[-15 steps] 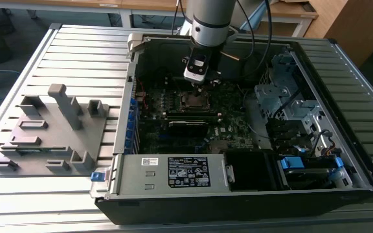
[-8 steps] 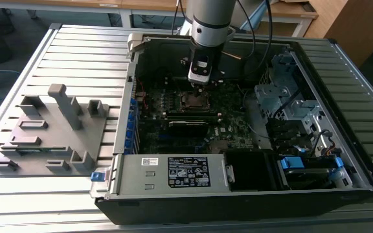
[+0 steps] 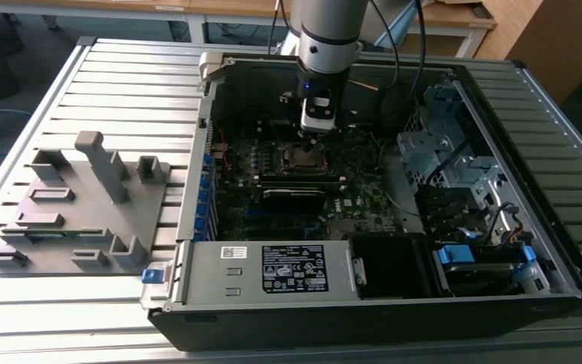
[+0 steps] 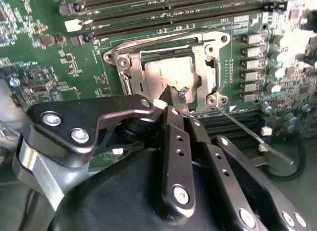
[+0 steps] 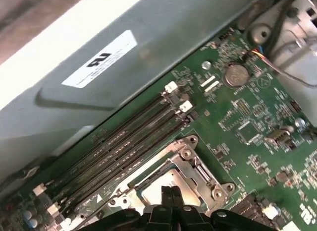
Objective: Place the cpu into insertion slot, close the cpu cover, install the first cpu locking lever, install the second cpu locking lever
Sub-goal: 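Close the cpu cover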
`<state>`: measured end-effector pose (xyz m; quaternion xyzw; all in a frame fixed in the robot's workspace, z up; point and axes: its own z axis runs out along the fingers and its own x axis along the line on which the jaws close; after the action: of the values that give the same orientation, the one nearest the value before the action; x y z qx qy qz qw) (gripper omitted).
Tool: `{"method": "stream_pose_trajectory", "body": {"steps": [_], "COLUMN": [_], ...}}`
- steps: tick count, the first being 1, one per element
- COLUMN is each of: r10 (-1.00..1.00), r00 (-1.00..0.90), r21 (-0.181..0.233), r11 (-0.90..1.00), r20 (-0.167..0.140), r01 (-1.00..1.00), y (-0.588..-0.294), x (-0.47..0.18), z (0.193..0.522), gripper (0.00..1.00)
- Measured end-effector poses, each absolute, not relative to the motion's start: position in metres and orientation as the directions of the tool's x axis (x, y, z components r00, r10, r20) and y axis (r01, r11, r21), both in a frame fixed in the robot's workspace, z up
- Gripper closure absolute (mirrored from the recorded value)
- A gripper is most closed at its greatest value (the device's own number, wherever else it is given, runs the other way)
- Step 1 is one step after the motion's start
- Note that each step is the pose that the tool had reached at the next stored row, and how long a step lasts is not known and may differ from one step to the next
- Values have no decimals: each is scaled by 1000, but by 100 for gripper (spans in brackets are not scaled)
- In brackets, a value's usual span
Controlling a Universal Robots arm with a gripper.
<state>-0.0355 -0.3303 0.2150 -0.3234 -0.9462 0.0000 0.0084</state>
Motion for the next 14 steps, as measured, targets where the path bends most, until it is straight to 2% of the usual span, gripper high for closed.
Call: {"method": "stream_pose_trajectory", "body": {"steps": [14], "r10": [439], "r00": [-898], "r21": [-5], "r11": [898], "r20": [16], "r01": [439], "y": [-330], "x": [-36], "z": [214], "gripper": [90]}}
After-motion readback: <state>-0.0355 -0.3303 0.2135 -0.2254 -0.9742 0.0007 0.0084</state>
